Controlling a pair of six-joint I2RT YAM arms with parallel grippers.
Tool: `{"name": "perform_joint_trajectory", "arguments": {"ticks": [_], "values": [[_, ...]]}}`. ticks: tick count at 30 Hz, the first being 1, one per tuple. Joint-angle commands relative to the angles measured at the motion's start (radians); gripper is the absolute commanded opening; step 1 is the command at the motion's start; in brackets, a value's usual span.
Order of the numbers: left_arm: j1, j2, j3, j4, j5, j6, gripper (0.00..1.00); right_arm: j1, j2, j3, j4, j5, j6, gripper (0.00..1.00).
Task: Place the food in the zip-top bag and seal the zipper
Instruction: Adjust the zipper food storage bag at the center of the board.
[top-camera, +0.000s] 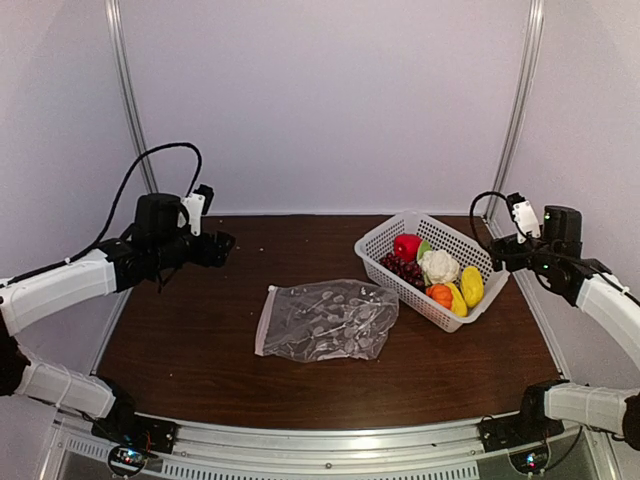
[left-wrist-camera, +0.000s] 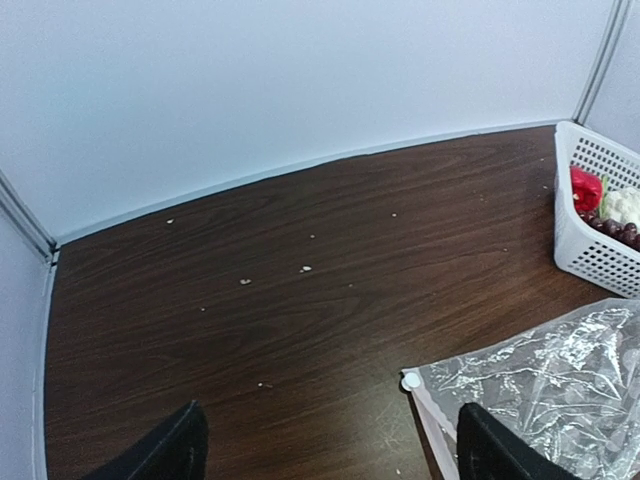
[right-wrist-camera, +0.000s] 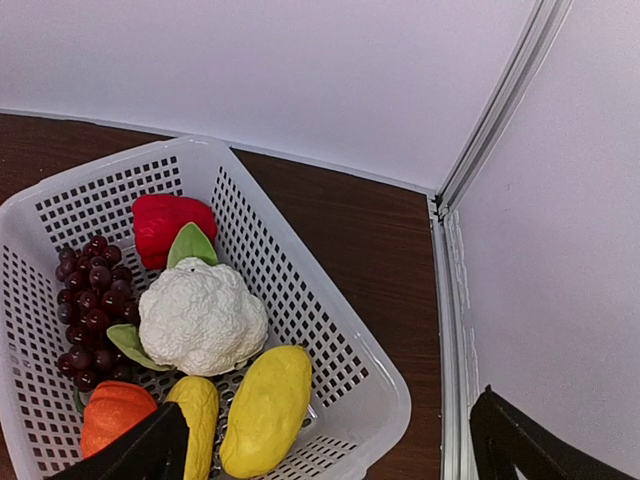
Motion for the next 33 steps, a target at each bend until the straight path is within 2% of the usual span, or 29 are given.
{"name": "perform_joint_trajectory", "arguments": {"ticks": [1, 12, 17, 22, 29, 33], "values": [[0.010, 0.026, -0.015, 0.088, 0.173, 0.023, 0.86, -0.011, -0.012, -0.033, 0.002, -0.024, -0.040, 0.99], [-0.009, 0.053, -0.027, 0.145, 0.309, 0.054, 0.82, -0.016, -0.036, -0.052, -0.059, -0.162, -0.157, 1.00], [-0.031, 0.046, -0.038, 0.158, 0.338, 0.082, 0.80, -0.014, -0.039, 0.035, -0.211, -0.333, -0.252, 0.93], [-0.065, 0.044, -0.044, 0.163, 0.342, 0.116, 0.79, 0.080, 0.012, 0.139, -0.335, -0.390, -0.307, 0.82], [-0.069, 0.068, -0.039, 0.154, 0.342, 0.122, 0.79, 0.288, 0.202, 0.238, -0.406, -0.301, -0.377, 0.68], [-0.068, 0.063, -0.040, 0.152, 0.336, 0.121, 0.79, 0.344, 0.281, 0.266, -0.426, -0.316, -0.362, 0.63]]}}
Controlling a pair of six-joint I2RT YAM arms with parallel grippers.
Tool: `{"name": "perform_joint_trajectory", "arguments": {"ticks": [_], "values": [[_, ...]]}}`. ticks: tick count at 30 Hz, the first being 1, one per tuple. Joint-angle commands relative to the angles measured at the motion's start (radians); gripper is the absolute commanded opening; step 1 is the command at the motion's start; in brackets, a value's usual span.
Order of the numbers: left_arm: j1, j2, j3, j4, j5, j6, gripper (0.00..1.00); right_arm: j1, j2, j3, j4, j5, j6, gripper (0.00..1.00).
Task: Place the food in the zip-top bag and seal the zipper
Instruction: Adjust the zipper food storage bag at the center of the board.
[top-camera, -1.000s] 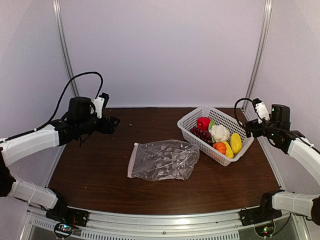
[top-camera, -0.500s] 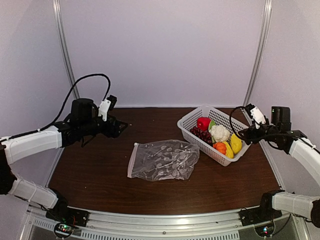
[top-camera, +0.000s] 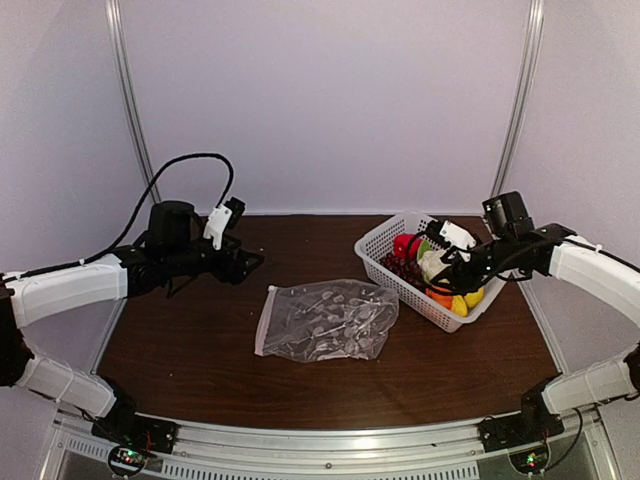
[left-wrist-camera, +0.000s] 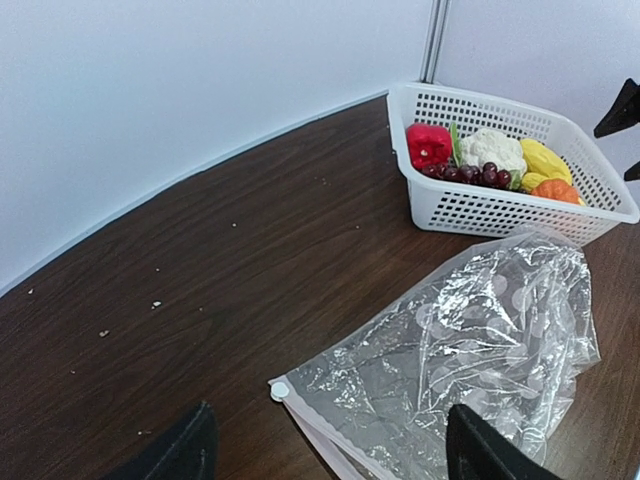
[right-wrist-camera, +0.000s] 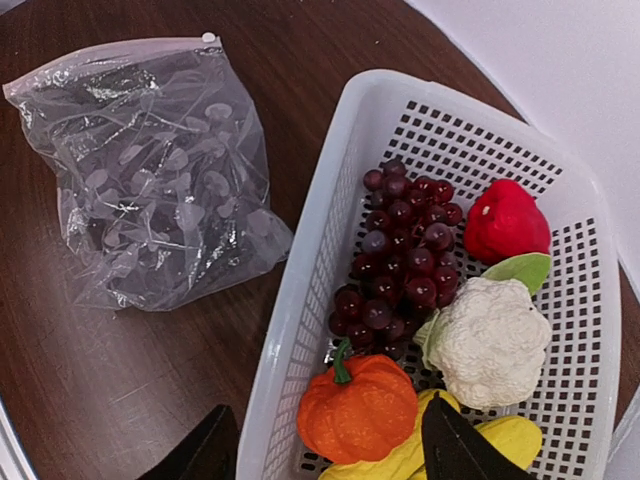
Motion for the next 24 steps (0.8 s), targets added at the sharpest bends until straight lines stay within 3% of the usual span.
{"name": "perform_joint_trajectory", "arguments": {"ticks": [1, 12, 15, 17, 24], "values": [[-0.003, 0.007, -0.005, 0.038, 0.004, 0.017, 0.79, 0.051, 0.062, 0.035, -0.065, 0.011, -0.005, 0.62], [-0.003, 0.044, 0.033, -0.016, -0.036, -0.052, 0.79, 0.094, 0.212, 0.067, -0.035, 0.032, 0.049, 0.55], [-0.003, 0.095, 0.090, -0.166, -0.164, -0.247, 0.79, 0.099, 0.223, 0.069, -0.045, 0.047, 0.054, 0.54], [-0.003, 0.118, 0.105, -0.252, -0.132, -0.356, 0.79, 0.100, 0.219, 0.064, -0.059, 0.051, 0.054, 0.54], [-0.003, 0.137, -0.062, -0.107, 0.001, -0.612, 0.80, 0.100, 0.199, 0.020, -0.066, 0.088, 0.053, 0.55]]}}
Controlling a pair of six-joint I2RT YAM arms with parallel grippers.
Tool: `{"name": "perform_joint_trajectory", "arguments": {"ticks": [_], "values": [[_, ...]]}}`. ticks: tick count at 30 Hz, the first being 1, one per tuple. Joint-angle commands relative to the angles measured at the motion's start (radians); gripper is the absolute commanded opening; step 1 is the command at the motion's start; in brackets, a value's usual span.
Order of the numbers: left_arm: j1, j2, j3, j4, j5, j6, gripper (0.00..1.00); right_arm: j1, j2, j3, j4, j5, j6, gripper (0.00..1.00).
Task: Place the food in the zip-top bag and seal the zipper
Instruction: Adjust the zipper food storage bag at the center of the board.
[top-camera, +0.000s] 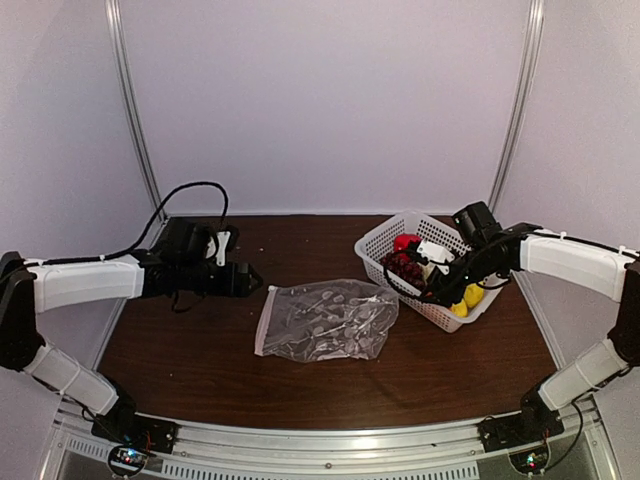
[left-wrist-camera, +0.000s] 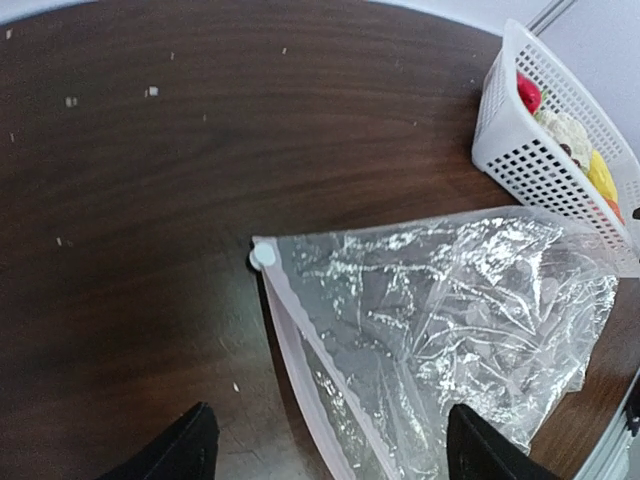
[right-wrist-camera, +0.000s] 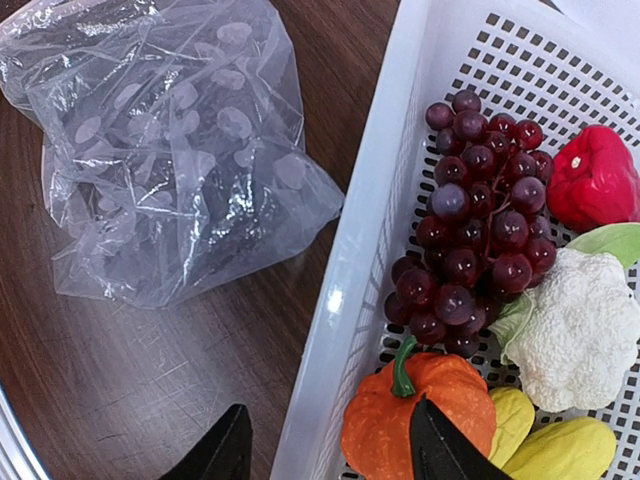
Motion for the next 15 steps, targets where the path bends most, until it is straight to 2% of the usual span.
{"name": "perform_joint_trajectory", "arguments": {"ticks": [1, 5, 9, 13, 15], "values": [[-0.002, 0.036, -0.085, 0.067, 0.052, -0.202, 0.79, 0.006, -0.030, -0.022, -0.028, 0.034, 0.014, 0.55], [-0.001, 0.071, -0.117, 0.067, 0.046, -0.237, 0.75, 0.006, -0.082, -0.028, -0.065, 0.026, 0.002, 0.56], [-0.003, 0.070, -0.187, 0.223, 0.232, -0.234, 0.72, 0.006, -0.140, -0.061, -0.071, 0.051, -0.021, 0.58], [-0.004, 0.069, -0.210, 0.246, 0.237, -0.242, 0.68, 0.006, -0.176, -0.092, -0.058, 0.037, -0.031, 0.59], [-0.007, 0.088, -0.223, 0.309, 0.304, -0.268, 0.63, 0.008, -0.181, -0.091, -0.065, 0.023, -0.038, 0.59]]}}
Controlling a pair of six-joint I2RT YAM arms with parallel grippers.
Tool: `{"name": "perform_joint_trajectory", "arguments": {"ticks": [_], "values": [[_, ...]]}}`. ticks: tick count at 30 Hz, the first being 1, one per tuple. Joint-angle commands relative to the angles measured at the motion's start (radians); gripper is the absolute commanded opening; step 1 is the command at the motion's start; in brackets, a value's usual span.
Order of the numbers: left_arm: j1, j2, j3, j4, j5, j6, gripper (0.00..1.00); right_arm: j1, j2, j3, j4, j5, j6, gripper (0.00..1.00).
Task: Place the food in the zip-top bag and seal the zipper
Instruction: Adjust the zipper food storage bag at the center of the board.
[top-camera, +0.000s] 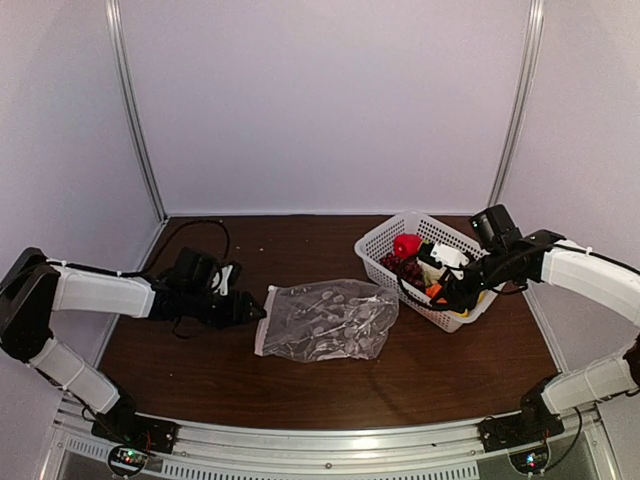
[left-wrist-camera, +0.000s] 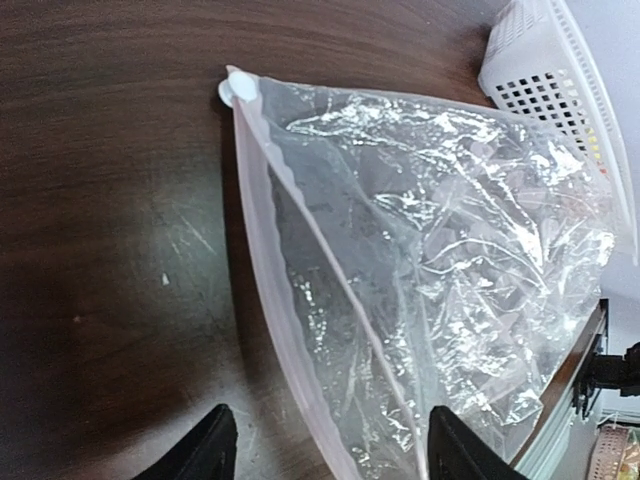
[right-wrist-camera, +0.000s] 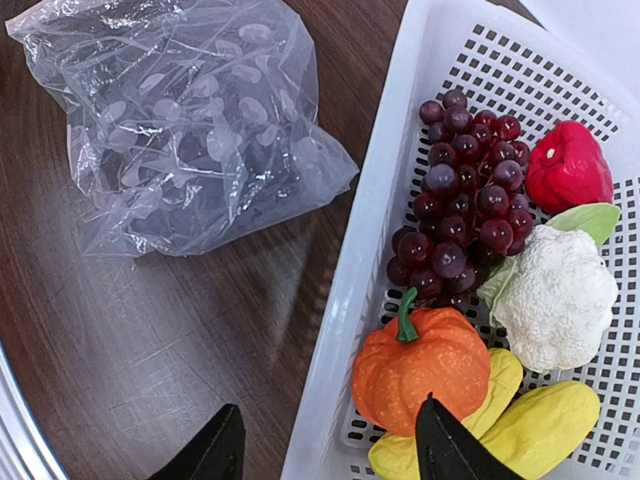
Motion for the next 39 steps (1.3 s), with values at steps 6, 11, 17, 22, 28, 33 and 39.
{"name": "perform_joint_trajectory", "arguments": {"ticks": [6, 11, 17, 22, 28, 33, 39], "values": [[-0.173, 0.034, 0.001, 0.300, 0.180, -0.093, 0.45, 0.021, -0.003, 0.045, -0.070, 0.013, -0.045, 0.59], [-0.328, -0.037, 0.125, 0.280, 0.275, 0.018, 0.56, 0.043, -0.004, 0.091, -0.108, -0.012, -0.063, 0.61], [-0.306, -0.301, 0.374, -0.388, -0.218, 0.314, 0.92, 0.104, 0.004, 0.121, -0.164, -0.014, -0.099, 0.63], [-0.199, -0.347, 0.305, -0.473, -0.318, 0.332, 0.94, 0.185, 0.008, 0.149, -0.167, 0.001, -0.121, 0.64], [-0.150, -0.270, 0.117, -0.301, -0.318, 0.153, 0.88, 0.325, 0.098, 0.229, -0.186, 0.026, -0.147, 0.63], [-0.137, -0.195, 0.037, -0.151, -0.318, 0.036, 0.80, 0.466, 0.249, 0.334, -0.159, 0.044, -0.133, 0.62], [-0.127, -0.052, 0.004, 0.072, -0.120, -0.022, 0.76, 0.506, 0.380, 0.441, -0.097, -0.081, -0.043, 0.60]]}}
